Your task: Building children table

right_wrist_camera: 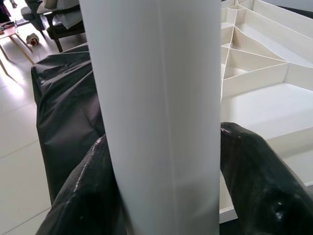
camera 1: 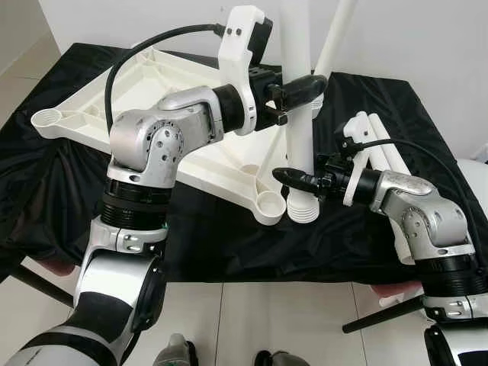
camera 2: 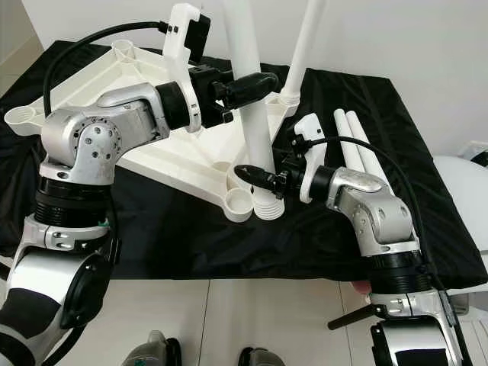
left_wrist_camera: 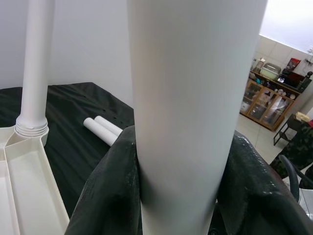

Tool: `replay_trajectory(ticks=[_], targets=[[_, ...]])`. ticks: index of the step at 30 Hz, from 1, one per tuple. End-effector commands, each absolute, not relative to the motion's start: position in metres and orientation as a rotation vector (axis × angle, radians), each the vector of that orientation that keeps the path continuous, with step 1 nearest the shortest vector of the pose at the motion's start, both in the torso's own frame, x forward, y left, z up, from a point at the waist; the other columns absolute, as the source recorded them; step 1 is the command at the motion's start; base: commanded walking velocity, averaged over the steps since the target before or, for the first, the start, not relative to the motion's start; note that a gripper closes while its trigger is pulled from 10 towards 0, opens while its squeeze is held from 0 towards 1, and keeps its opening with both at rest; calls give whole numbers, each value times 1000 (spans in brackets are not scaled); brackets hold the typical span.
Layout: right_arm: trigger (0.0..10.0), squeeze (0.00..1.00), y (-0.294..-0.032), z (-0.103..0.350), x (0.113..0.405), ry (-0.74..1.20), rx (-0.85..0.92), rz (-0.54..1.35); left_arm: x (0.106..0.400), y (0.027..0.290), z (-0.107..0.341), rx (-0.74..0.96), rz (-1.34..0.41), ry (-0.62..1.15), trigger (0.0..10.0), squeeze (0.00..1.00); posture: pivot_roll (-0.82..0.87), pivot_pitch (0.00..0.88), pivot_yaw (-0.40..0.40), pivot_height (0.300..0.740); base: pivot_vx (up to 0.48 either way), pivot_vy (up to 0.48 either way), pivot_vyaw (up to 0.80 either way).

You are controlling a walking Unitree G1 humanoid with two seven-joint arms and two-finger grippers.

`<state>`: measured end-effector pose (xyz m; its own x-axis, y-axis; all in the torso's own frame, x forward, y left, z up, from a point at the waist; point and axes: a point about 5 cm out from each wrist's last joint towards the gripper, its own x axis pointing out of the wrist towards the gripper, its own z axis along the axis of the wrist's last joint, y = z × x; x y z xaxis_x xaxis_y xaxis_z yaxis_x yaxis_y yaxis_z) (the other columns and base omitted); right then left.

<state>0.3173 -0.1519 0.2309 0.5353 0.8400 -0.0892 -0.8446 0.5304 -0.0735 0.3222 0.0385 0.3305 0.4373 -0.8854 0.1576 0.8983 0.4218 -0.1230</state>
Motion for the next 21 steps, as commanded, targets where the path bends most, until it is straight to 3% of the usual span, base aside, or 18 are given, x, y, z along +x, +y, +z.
replay_trajectory(ticks=[1,2,17,18,20,21], targets=[[6980,0,-157,231,318,69,-131,987,316,35,333,-191,-1167,-95,10000,0,-50,106,-48,740,0,0,0],[10000,0,-157,231,318,76,-134,991,316,34,333,-188,-1171,-95,10000,0,-50,107,-48,740,0,0,0],[10000,0,-157,228,322,125,-159,980,307,27,339,-191,-1203,-119,10000,0,-49,111,-52,740,0,0,0],[4118,0,-157,228,322,126,-159,981,307,27,339,-190,-1204,-121,10000,0,-49,111,-52,740,0,0,0],[4118,0,-157,227,322,127,-159,981,307,27,340,-190,-1204,-122,10000,0,-49,111,-52,740,0,0,0],[0,0,-157,227,322,127,-158,983,306,27,340,-190,-1203,-123,10000,0,-48,112,-52,740,0,0,0]])
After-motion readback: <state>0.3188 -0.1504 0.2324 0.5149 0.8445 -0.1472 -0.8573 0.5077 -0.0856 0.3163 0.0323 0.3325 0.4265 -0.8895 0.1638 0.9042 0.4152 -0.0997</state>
